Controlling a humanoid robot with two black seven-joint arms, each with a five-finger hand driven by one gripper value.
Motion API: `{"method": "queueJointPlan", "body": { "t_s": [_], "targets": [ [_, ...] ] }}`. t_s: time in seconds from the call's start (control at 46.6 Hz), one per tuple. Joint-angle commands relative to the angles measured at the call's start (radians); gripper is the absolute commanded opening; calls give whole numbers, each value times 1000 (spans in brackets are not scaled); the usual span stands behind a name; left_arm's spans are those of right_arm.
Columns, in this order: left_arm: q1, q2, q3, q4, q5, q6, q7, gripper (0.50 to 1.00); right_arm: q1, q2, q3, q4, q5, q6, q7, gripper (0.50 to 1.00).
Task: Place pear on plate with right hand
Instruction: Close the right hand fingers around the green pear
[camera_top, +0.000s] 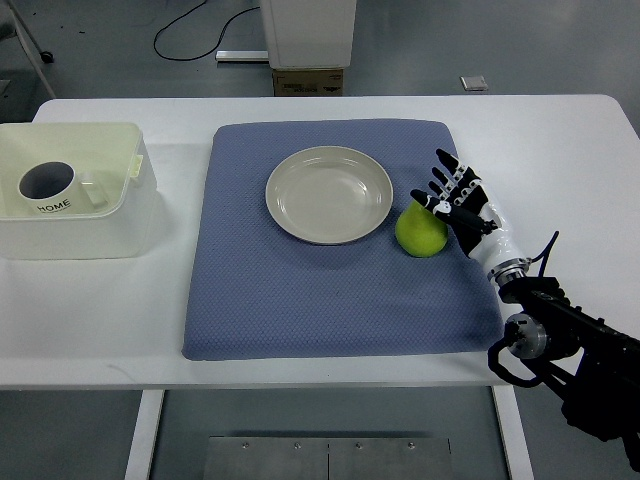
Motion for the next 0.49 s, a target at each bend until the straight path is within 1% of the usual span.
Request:
{"method": "queueJointPlan", "body": {
  "t_s": [0.0,0.472],
  "targets": [
    [0,0,0,0,0,0,-1,1000,-3,2,10,0,1,1,0,1000],
    [0,0,0,0,0,0,1,1000,-33,-1,-40,3,-7,-1,0,1000]
  ]
}}
